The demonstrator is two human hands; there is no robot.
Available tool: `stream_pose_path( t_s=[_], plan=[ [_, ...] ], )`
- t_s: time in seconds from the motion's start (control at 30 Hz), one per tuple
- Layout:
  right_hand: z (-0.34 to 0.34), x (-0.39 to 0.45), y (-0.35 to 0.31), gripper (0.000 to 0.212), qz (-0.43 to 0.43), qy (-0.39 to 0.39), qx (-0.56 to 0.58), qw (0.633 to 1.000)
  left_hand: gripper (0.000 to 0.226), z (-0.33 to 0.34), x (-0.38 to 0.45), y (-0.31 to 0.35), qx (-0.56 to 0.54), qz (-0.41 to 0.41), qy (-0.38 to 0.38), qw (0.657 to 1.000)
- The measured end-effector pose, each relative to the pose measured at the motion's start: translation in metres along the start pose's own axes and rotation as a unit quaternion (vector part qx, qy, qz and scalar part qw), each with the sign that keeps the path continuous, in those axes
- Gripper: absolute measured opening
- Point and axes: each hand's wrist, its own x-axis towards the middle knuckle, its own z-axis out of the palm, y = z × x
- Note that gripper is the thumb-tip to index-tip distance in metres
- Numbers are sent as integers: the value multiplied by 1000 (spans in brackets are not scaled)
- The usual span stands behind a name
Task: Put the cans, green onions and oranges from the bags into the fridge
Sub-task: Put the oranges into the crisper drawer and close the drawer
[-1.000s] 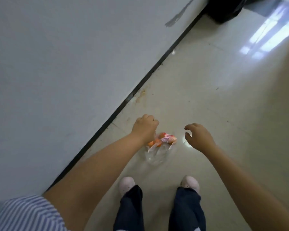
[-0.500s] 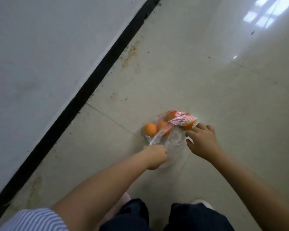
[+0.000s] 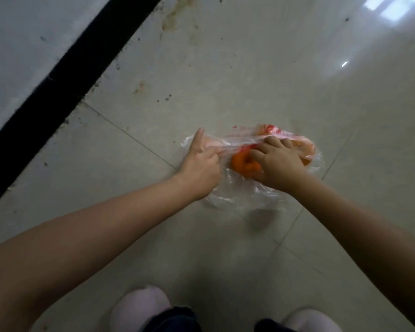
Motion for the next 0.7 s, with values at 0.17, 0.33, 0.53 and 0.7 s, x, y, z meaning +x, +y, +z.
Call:
stream_pose_path(
  t_s=[0.17,0.33,0.53,0.7],
  plan=[
    [5,25,-15,62,8,-7,-27,1000,47,7,9,-28,-69,-113,60,989],
    [14,29,-22,66,15,-10,-50,999,52,11,21,-44,-113,-147,68,980],
    [23,13,-20,69,31,23,35,999,77,26,35,-54,-283,-124,17,951],
    [19,-9,-3,76,80,40,121,989,68,31,34,-44,-281,-88,17,955]
  ],
)
